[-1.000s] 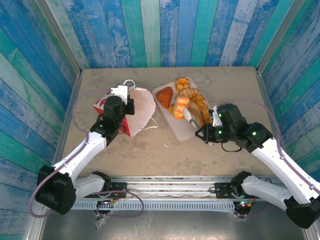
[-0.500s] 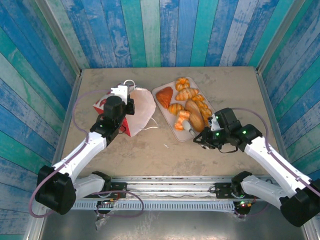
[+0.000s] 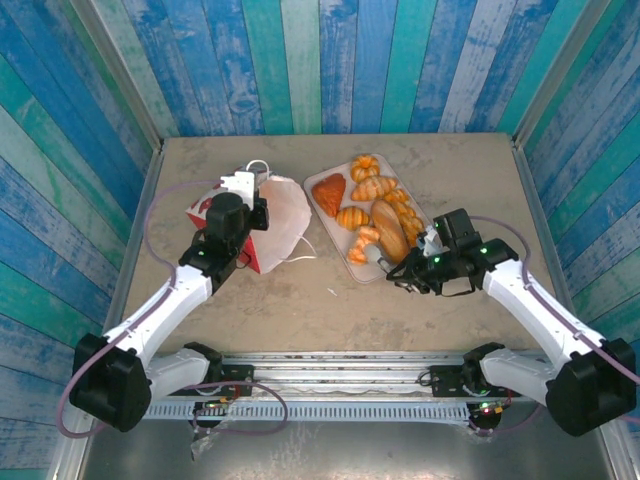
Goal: Take the fake bread out of the paper bag
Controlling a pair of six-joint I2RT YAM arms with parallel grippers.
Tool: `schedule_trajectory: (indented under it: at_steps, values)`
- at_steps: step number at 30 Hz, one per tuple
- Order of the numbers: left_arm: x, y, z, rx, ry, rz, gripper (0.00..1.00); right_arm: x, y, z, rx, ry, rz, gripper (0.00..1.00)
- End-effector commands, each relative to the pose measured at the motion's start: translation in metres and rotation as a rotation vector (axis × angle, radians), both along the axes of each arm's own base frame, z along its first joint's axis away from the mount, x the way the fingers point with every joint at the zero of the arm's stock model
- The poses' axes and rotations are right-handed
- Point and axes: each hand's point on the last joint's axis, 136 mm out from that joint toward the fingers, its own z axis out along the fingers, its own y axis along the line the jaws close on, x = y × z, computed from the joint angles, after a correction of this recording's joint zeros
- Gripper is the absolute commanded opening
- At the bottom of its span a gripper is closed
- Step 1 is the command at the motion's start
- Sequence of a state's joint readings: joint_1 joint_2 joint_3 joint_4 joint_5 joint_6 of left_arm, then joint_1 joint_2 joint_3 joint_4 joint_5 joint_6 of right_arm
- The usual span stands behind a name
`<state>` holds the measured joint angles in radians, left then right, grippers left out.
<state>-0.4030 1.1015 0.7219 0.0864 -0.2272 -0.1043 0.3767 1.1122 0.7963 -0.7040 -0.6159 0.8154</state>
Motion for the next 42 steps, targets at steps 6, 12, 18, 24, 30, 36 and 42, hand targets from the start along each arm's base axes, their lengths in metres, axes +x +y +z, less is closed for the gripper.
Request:
schedule_trajectory:
  at_steps: [6,12,18,24,30,36,42]
  values:
    - [-0.006,0.003,0.012,0.009,-0.035,0.000,0.06,0.014,0.005,0.000,0.033,0.007,0.029,0.07]
    - [-0.005,0.003,0.013,0.011,-0.037,-0.003,0.06,0.027,0.003,0.000,0.017,0.002,0.019,0.12]
    - [-0.004,0.000,0.012,0.012,-0.035,-0.013,0.06,0.040,0.001,-0.001,-0.008,-0.012,0.013,0.18]
    - [-0.004,0.000,0.011,0.014,-0.033,-0.014,0.06,0.046,0.000,-0.003,-0.022,-0.015,0.013,0.30]
    - [-0.004,-0.002,0.015,0.005,-0.042,-0.026,0.06,0.038,-0.005,0.005,-0.032,-0.032,0.014,0.43]
    - [-0.004,-0.002,0.017,0.002,-0.043,-0.025,0.06,0.030,-0.010,0.011,-0.047,-0.047,0.014,0.46]
    - [-0.006,-0.004,0.020,-0.006,-0.049,-0.035,0.06,0.024,-0.010,0.022,-0.035,-0.063,0.026,0.46]
